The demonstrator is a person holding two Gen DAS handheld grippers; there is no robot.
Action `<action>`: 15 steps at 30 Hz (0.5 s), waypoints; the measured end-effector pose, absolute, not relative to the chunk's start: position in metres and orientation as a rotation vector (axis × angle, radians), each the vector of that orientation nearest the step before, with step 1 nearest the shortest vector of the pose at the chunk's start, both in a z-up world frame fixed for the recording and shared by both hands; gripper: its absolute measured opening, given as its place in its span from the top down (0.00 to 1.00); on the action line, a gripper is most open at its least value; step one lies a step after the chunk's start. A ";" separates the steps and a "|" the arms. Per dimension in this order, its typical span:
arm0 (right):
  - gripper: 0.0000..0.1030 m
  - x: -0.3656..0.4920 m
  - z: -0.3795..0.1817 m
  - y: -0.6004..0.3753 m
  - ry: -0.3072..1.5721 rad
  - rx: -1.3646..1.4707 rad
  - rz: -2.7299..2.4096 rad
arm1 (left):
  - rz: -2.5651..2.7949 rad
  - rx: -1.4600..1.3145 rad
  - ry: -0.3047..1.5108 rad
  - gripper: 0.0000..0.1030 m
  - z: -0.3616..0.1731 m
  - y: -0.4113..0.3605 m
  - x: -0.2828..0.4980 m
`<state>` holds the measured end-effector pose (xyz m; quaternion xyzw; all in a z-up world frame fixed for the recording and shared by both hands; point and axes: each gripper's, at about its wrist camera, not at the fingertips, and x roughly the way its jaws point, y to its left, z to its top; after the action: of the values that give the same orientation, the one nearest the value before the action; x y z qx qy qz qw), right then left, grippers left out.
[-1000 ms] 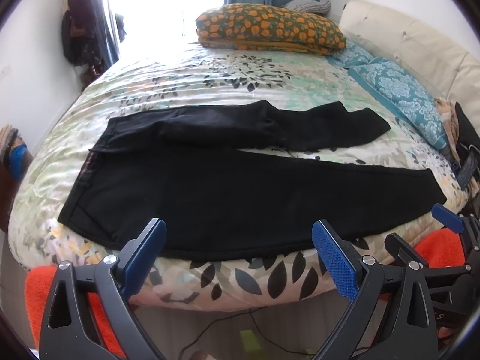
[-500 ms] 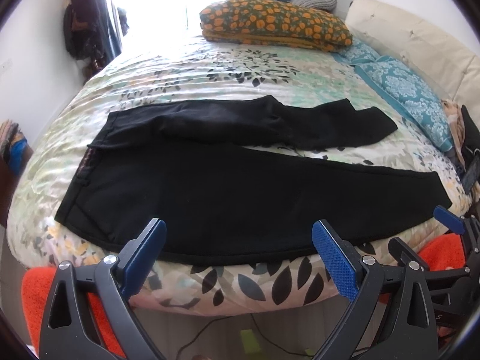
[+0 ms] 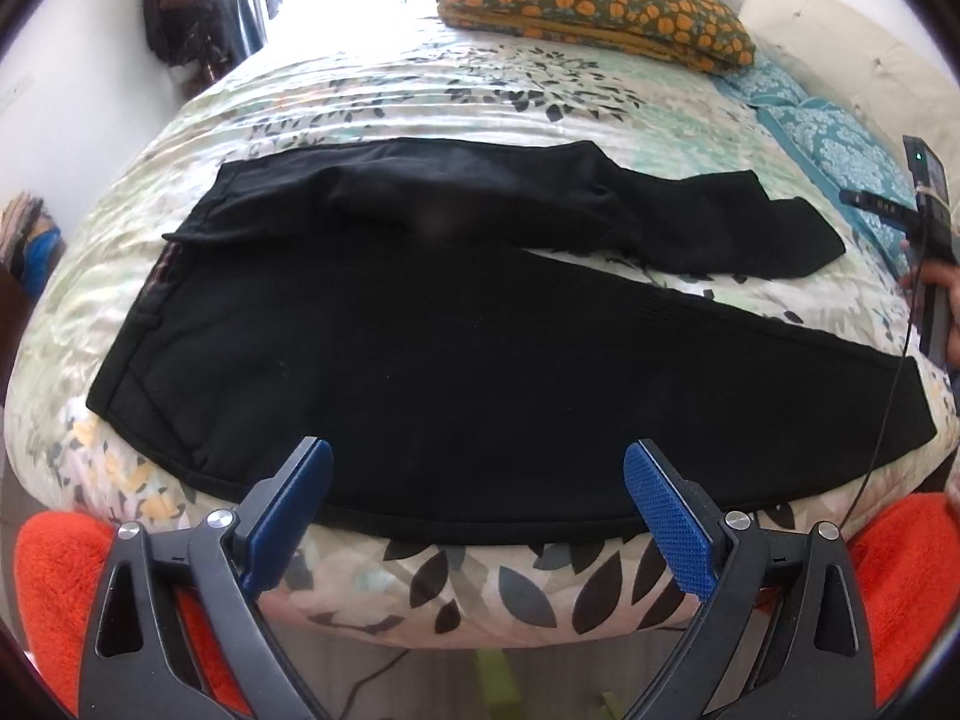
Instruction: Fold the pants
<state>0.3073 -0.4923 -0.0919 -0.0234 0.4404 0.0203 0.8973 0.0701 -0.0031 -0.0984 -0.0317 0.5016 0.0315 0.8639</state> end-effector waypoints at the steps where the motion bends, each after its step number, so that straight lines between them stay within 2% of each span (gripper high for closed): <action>1: 0.00 0.338 -0.102 -0.516 0.965 -0.005 0.037 | 0.071 -0.065 1.061 0.04 -0.102 -0.004 0.074; 6: 0.00 0.435 -0.149 -0.568 1.162 0.121 0.035 | 0.085 -0.037 1.116 0.04 -0.119 -0.013 0.092; 7: 0.02 0.447 -0.158 -0.565 1.188 0.094 0.039 | 0.086 -0.032 1.126 0.04 -0.123 -0.014 0.095; 9: 0.13 0.463 -0.174 -0.555 1.226 0.014 0.047 | 0.086 -0.024 1.150 0.04 -0.130 -0.017 0.101; 13: 0.49 0.481 -0.200 -0.543 1.331 -0.053 0.129 | 0.088 -0.008 1.191 0.04 -0.144 -0.020 0.110; 14: 0.84 0.480 -0.194 -0.542 1.307 -0.080 0.132 | 0.088 -0.007 1.193 0.04 -0.145 -0.021 0.111; 15: 0.93 0.479 -0.185 -0.544 1.275 -0.098 0.131 | 0.090 -0.006 1.191 0.04 -0.146 -0.021 0.111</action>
<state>0.4787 -0.5439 -0.1851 -0.0458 0.5944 0.0613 0.8005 0.1111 -0.0209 -0.1459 -0.0026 0.5607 0.0424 0.8269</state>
